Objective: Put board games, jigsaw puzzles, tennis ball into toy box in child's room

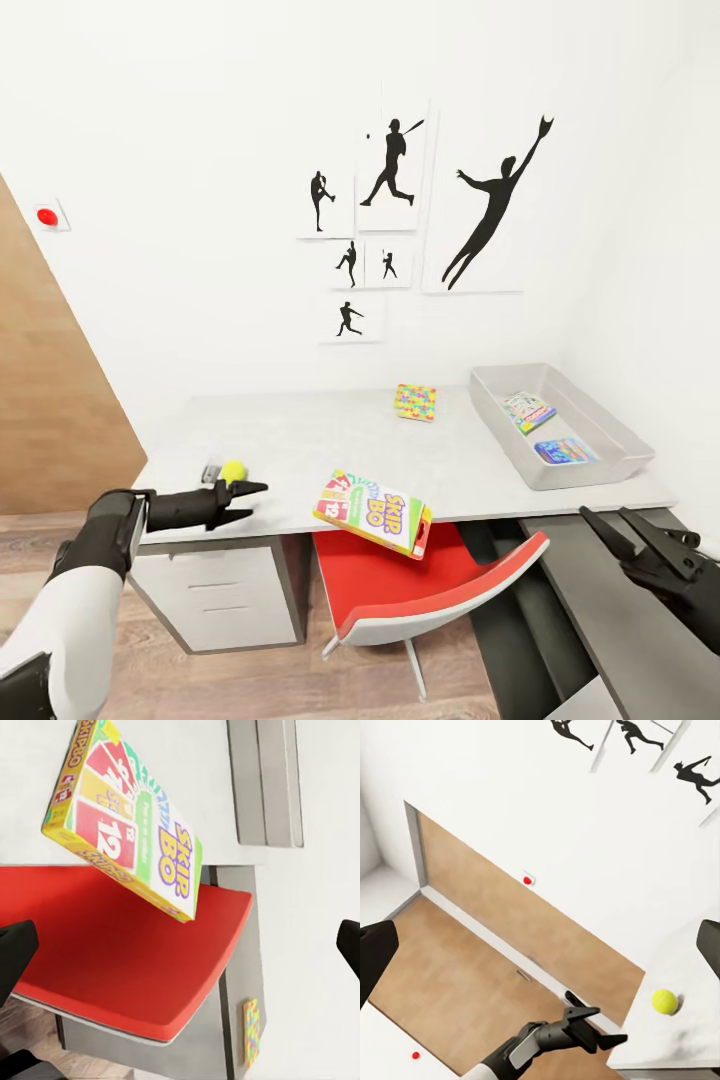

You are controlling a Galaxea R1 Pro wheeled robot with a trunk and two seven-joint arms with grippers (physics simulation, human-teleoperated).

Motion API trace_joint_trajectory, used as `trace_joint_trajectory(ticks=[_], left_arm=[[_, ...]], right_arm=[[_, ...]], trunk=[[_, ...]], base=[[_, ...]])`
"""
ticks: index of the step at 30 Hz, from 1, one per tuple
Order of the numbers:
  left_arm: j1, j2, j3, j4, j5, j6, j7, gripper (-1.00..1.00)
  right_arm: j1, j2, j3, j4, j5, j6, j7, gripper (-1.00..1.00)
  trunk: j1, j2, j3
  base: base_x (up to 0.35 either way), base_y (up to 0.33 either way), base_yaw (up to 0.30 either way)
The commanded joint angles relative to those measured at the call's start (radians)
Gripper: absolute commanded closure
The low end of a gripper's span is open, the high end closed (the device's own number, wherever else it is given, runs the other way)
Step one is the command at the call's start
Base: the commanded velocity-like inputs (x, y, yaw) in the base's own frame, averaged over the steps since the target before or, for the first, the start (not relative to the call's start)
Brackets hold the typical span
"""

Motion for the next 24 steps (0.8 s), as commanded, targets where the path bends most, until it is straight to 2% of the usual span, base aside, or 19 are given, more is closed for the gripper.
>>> trace_joint_trajectory(ticks=[1,3,7,10,15,20,24], left_arm=[[-0.001,-0.002,0.004,0.003,-0.011,0.01,-0.003,-1.0],[-0.002,-0.005,0.004,0.023,-0.011,0.01,0.029,-1.0],[-0.009,-0.011,0.007,0.117,-0.005,0.01,0.134,-1.0],[-0.012,-0.018,0.009,0.161,-0.001,0.01,0.174,-1.0],[-0.014,-0.023,0.011,0.183,0.0,0.011,0.191,-1.0],[-0.014,-0.041,0.011,0.188,0.0,0.009,0.194,-1.0],[-0.014,-0.088,0.01,0.188,0.002,0.0,0.2,-1.0]], right_arm=[[-0.001,0.0,-0.001,0.0,-0.001,0.004,0.002,-1.0],[-0.001,-0.001,-0.001,0.0,0.0,0.004,0.002,-1.0],[-0.001,-0.003,-0.002,0.0,0.0,0.003,0.002,-1.0],[-0.001,-0.004,-0.002,0.0,0.0,0.003,0.001,-1.0],[-0.001,-0.004,-0.003,0.0,-0.001,0.002,-0.02,-1.0],[-0.001,-0.002,-0.002,0.0,-0.002,-0.003,-0.038,-1.0],[-0.001,-0.002,-0.002,0.0,-0.002,-0.006,-0.042,-1.0]], trunk=[[0.0,-0.002,-0.002],[0.0,-0.002,-0.002],[0.0,-0.002,-0.002],[0.0,-0.002,-0.002],[0.0,-0.002,-0.002],[0.0,-0.002,-0.002],[0.0,-0.002,-0.002]], base=[[0.0,0.0,0.0],[0.0,0.0,0.0],[0.0,0.0,0.0],[0.0,0.0,0.0],[0.0,0.0,0.0],[0.0,0.0,0.0],[0.0,0.0,0.0]])
